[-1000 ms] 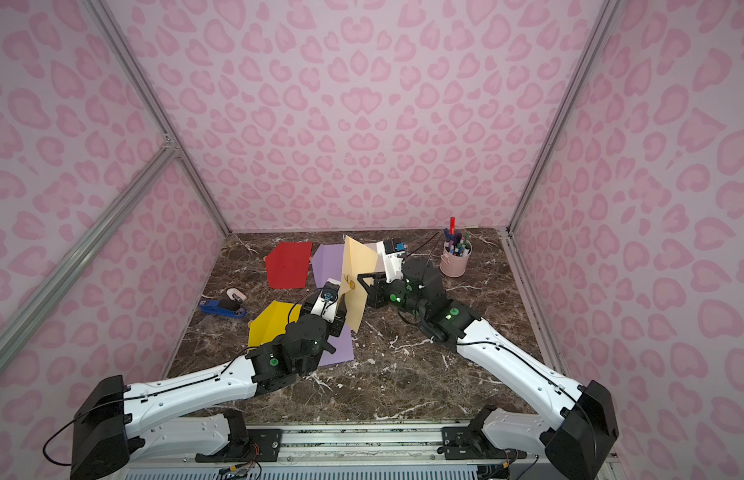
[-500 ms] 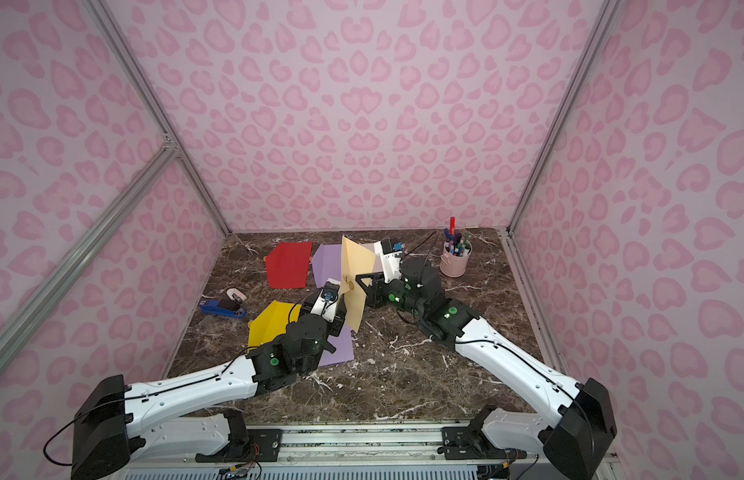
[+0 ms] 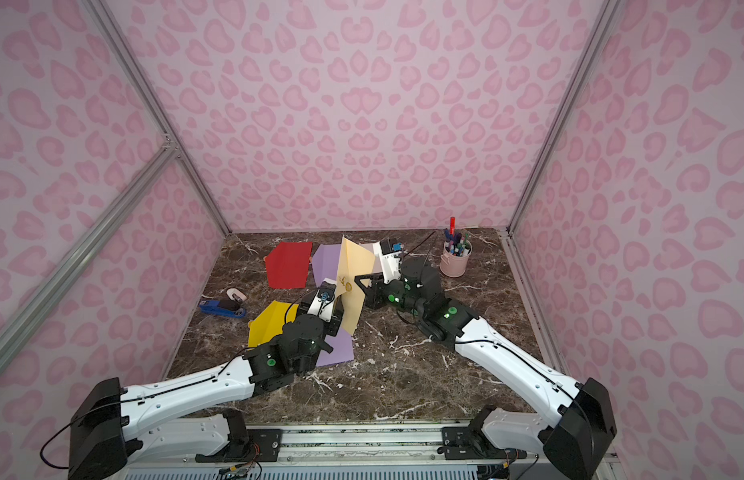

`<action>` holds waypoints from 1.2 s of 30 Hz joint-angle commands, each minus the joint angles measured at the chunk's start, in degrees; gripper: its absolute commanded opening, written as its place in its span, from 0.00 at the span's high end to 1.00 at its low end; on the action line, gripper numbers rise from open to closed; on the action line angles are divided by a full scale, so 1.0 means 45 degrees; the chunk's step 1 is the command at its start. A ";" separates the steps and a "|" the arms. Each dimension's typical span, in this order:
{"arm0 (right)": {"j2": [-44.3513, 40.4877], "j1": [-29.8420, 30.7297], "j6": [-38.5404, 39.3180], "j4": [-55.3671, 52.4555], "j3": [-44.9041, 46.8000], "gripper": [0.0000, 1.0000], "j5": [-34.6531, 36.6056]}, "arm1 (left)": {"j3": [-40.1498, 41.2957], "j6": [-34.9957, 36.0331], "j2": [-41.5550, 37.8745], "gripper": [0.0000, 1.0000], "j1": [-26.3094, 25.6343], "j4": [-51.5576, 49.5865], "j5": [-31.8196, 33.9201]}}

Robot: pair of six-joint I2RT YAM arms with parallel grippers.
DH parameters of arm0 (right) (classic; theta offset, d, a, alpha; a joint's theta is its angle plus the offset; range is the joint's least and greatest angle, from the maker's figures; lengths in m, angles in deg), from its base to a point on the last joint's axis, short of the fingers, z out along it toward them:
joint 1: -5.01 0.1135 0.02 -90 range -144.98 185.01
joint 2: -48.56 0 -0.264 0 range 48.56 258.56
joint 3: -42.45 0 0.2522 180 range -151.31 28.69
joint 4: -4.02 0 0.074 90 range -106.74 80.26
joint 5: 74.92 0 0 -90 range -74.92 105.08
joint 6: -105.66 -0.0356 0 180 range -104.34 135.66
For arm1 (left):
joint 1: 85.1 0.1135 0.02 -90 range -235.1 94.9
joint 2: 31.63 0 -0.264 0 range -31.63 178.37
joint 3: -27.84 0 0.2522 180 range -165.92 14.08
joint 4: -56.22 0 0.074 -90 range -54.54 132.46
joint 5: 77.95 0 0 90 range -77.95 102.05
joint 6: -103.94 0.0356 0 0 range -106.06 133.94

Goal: Open the envelope
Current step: Open the envelope flap on the envelope.

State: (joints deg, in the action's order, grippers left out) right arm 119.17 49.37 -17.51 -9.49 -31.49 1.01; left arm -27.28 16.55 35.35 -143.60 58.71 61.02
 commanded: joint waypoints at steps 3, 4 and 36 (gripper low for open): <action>-0.0028 0.0024 -0.0006 -0.0132 0.0009 1.00 -0.0312 | 0.0012 -0.0192 -0.0085 0.42 0.0031 0.0346 0.0270; -0.0027 0.0022 0.0007 -0.0132 -0.0001 1.00 -0.0312 | 0.0023 -0.0209 -0.0099 0.42 0.0031 0.0352 0.0270; 0.0046 0.0024 0.0066 -0.0132 0.0007 1.00 -0.0370 | 0.0071 -0.0273 -0.0197 0.42 0.0109 0.0275 0.0176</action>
State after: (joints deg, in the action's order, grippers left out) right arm 119.30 49.42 -17.49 -9.49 -31.49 0.71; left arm -26.80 15.72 34.41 -143.25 58.64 60.98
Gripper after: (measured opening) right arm 0.049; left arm 0.584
